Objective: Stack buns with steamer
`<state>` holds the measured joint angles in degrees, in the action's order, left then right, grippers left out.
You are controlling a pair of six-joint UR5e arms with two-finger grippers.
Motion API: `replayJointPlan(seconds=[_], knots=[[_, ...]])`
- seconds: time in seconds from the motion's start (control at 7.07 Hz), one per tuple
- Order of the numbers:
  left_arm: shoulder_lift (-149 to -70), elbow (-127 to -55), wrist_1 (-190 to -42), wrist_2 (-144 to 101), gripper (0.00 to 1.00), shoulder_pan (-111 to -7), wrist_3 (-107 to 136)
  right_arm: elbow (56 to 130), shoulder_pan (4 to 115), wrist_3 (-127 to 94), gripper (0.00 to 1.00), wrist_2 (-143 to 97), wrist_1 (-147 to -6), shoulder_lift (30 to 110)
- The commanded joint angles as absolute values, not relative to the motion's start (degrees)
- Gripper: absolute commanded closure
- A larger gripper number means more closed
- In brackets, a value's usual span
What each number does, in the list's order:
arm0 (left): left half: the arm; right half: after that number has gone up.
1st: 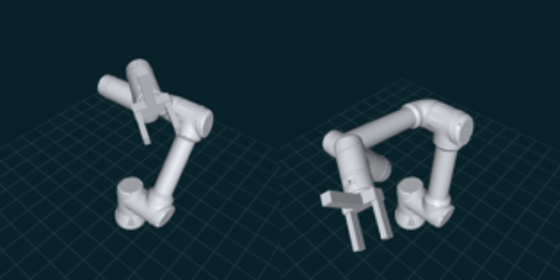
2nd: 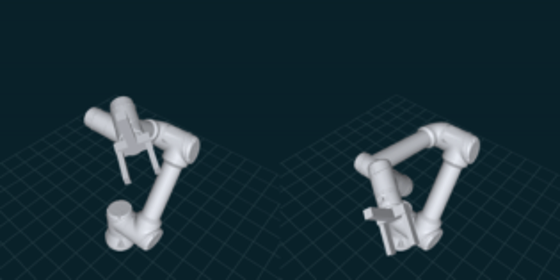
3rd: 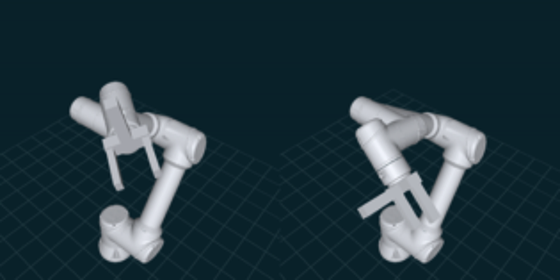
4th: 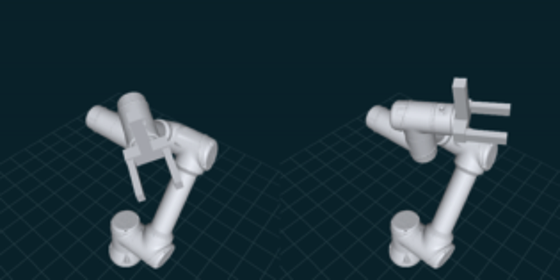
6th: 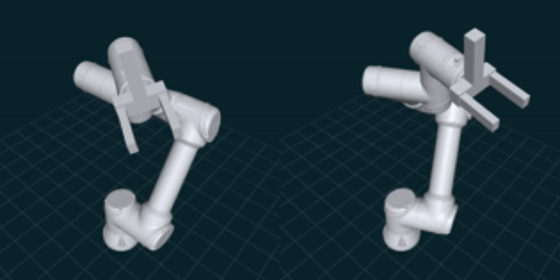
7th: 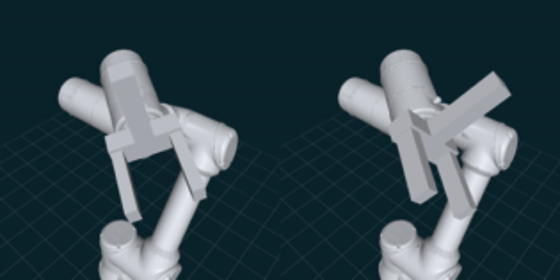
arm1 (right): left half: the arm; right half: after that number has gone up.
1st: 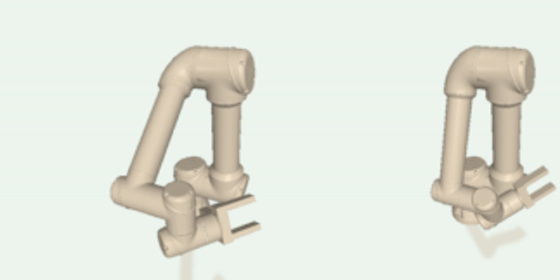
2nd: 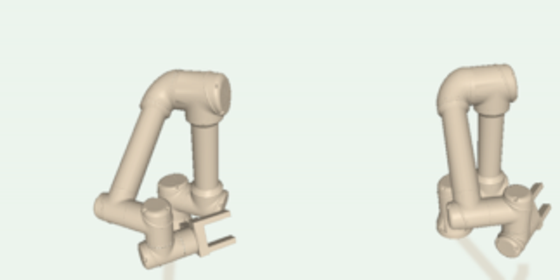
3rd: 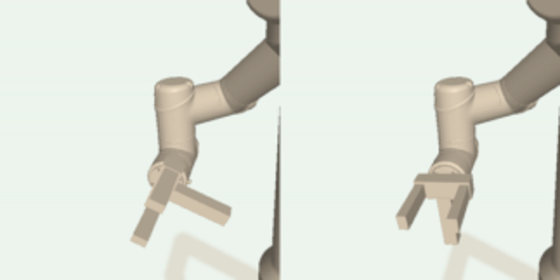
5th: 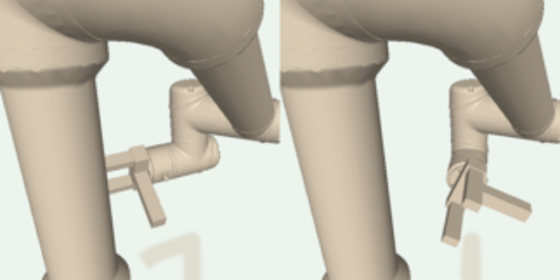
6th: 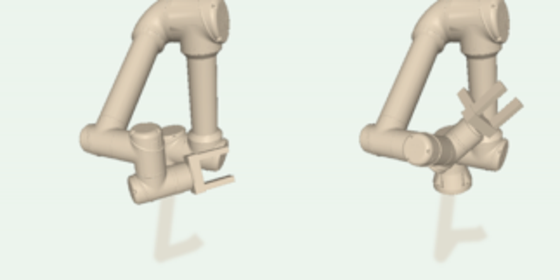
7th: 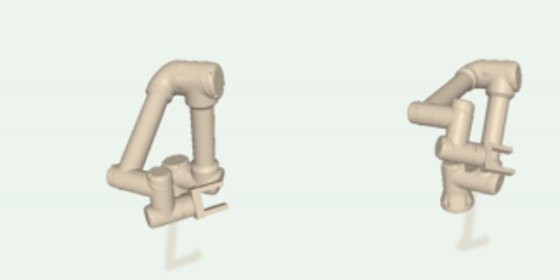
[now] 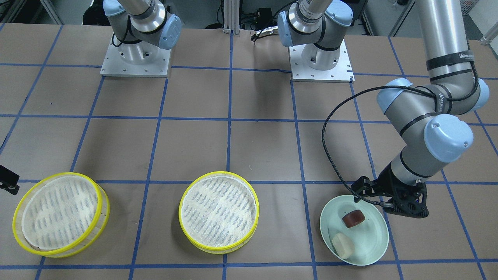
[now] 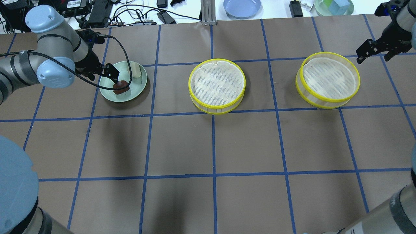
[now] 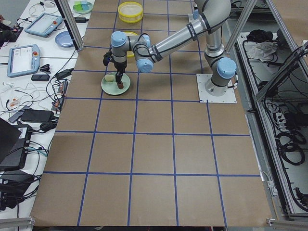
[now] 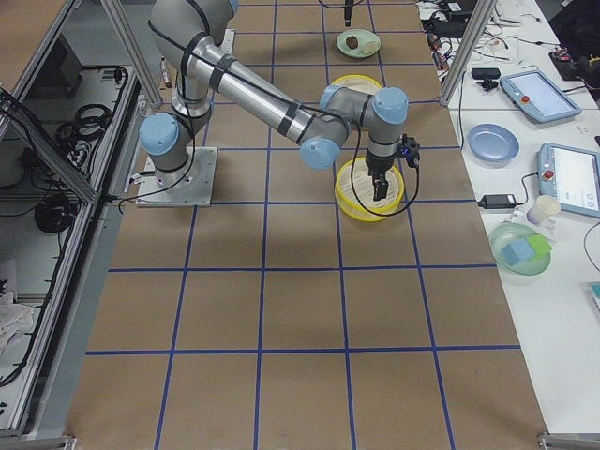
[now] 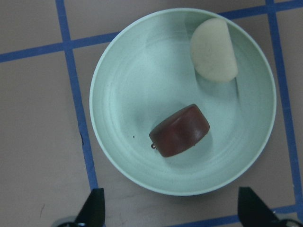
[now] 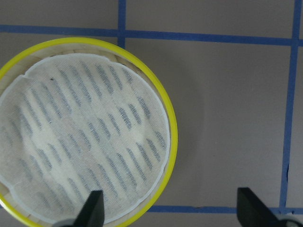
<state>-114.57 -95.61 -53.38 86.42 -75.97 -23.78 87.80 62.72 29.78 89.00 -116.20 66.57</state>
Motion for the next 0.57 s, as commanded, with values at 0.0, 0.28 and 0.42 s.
replayJointPlan(seconds=[0.0, 0.28, 0.42], knots=[[-118.1, -94.0, -48.1, 77.7, 0.00, -75.9, -22.9, 87.9, 61.5, 31.7, 0.00, 88.8, -117.5, 63.3], [-121.8, -91.4, -45.9, 74.2, 0.00, -75.9, -18.5, 88.2, 61.4, 31.6, 0.00, 87.6, -117.8, 61.3], [-123.6, -90.9, -44.1, 73.3, 0.00, -75.9, -18.2, 87.9, 61.5, 31.4, 0.00, 86.6, -117.9, 60.4]])
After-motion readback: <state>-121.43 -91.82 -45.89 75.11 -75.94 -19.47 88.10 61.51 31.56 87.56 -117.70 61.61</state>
